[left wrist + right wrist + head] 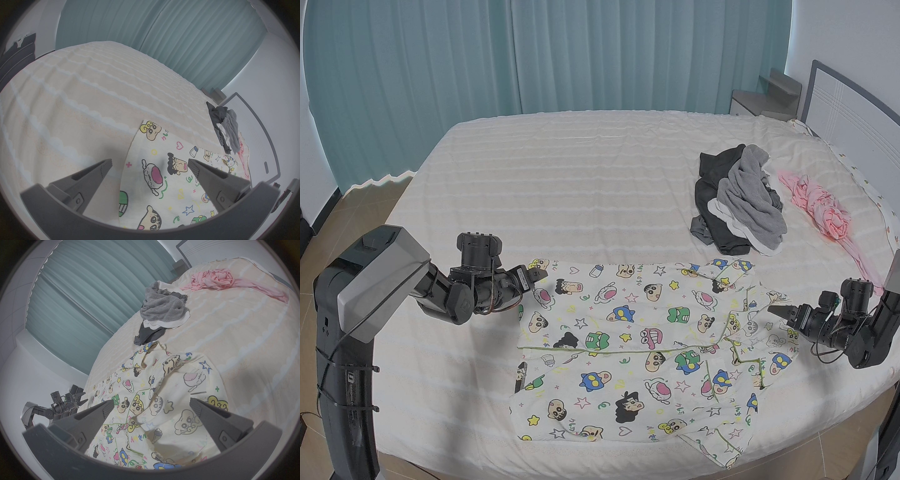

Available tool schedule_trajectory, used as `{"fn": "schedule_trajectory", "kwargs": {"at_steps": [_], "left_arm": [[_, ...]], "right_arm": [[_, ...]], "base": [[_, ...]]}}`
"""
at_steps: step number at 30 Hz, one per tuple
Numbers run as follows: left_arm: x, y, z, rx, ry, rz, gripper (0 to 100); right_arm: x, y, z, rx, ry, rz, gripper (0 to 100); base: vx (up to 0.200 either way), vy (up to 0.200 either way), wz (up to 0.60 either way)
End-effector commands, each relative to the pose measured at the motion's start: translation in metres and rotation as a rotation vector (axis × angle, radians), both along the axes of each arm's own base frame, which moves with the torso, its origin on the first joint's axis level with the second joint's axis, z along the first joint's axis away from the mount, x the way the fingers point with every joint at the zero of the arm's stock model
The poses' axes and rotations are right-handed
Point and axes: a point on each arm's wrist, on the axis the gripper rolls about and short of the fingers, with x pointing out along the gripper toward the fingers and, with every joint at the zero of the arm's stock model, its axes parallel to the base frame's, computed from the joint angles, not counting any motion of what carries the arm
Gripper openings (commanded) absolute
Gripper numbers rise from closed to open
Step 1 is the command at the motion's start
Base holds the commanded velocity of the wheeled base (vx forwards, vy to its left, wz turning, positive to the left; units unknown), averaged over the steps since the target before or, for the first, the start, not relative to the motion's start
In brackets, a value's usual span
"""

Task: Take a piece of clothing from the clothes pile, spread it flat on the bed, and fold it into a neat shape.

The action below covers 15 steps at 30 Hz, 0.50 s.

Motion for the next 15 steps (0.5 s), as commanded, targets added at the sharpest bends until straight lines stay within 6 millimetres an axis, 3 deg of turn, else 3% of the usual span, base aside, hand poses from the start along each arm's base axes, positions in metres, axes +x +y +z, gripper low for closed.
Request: {"fn": "schedule_trajectory", "kwargs": {"at_steps": [1, 7, 11, 15], "left_arm": [[0.006, -0.003, 0.0, -0.003, -0.004, -0.003, 100], [0.017, -0.015, -0.011, -0.001, -0.012, -0.014, 100], [0.03, -0.022, -0.03, 0.028, -0.019, 0.026, 100], [0.034, -0.021, -0.033, 0.035, -0.024, 0.043, 100]], "right_arm": [[0.0, 0.001, -0.001, 0.001, 0.004, 0.002, 100], [0.0, 0.002, -0.002, 0.002, 0.007, 0.006, 100], [0.0, 0.002, -0.001, 0.002, 0.003, 0.007, 100], [0.0, 0.002, -0.001, 0.002, 0.005, 0.007, 100]], "base": [[0.0, 0.0, 0.0], [0.0, 0.0, 0.0], [0.0, 0.0, 0.0], [0.0, 0.0, 0.0]]}}
